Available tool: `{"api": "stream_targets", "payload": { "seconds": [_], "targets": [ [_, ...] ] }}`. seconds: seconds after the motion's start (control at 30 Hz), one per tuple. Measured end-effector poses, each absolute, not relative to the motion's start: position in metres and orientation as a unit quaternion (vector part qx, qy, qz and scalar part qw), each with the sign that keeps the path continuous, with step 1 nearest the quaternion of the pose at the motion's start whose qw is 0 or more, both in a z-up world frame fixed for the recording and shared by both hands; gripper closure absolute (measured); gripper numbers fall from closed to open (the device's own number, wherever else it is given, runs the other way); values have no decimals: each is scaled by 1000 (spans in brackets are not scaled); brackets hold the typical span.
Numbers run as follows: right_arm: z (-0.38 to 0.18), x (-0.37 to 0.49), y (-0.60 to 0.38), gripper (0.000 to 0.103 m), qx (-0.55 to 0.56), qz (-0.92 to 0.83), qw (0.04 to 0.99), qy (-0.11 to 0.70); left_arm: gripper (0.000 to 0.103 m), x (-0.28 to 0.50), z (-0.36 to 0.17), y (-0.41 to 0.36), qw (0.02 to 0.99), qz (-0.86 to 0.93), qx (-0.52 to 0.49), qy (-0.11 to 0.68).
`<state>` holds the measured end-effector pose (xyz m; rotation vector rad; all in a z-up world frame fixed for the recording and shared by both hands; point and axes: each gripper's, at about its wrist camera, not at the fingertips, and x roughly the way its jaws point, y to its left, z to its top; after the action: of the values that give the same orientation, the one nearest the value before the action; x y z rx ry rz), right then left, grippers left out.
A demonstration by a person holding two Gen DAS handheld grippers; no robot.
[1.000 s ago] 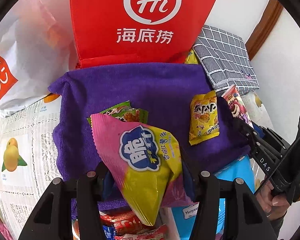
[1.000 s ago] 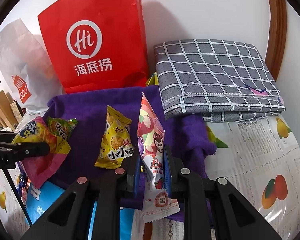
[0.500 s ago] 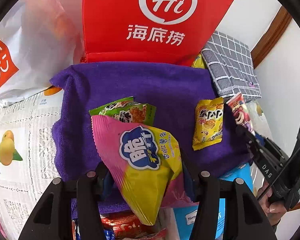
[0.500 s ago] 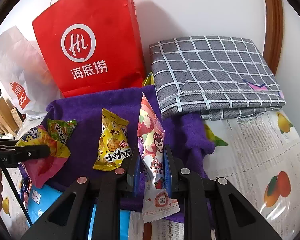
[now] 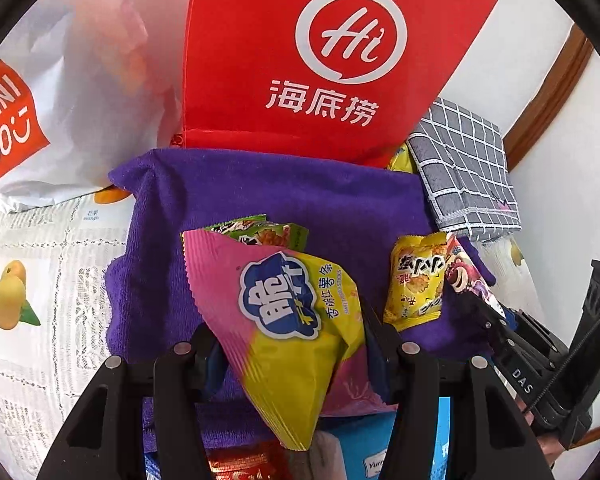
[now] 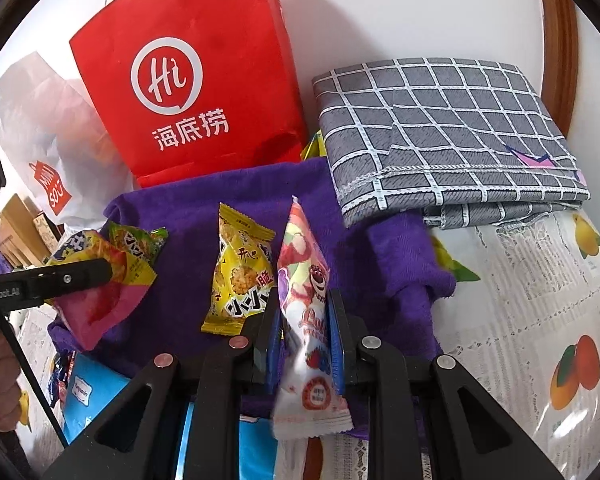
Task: Organize snacks
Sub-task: 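Lower both held snacks onto the purple towel and open both grippers, then grasp the pink candy bag with the right gripper while the left moves toward the dark blue bag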
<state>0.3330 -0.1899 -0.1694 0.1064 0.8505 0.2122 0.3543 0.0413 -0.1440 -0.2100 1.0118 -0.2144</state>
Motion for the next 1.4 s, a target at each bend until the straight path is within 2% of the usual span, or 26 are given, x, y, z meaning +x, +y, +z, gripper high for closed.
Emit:
{"api": "stream_targets", "payload": {
  "seconds": [0.13,0.2,0.3,0.37,0.4,0.47,0.53,0.8,0.9,1.2,1.4],
  "targets": [
    [-167,331,-188,79,47,102,907,405,49,357,-149,40,858,-98,-103,493],
    [-164,328,-186,71,41,104,910,399,49,357,-149,40,856,-99,-103,497],
    [-160,325,-184,65,32,106,915,388,44,357,-146,41,856,-98,-101,497],
    [-157,322,-182,63,27,109,917,383,38,358,-144,42,856,-100,-108,495],
    [-156,321,-181,57,26,110,917,382,34,357,-141,43,857,-98,-112,493],
    [-154,320,-181,50,29,110,917,383,32,355,-136,46,862,-100,-117,483],
    [-151,318,-182,50,34,111,919,378,27,353,-131,46,864,-102,-117,478],
    [-137,306,-181,50,30,115,929,352,26,341,-112,38,878,-103,-85,460],
    [-127,296,-182,50,28,117,931,344,21,335,-102,33,882,-112,-72,453],
    [-99,246,-186,50,16,96,940,328,20,318,-80,24,888,-127,-59,438],
    [-93,212,-198,49,23,92,930,355,20,312,-76,19,886,-128,-57,443]
  ]
}}
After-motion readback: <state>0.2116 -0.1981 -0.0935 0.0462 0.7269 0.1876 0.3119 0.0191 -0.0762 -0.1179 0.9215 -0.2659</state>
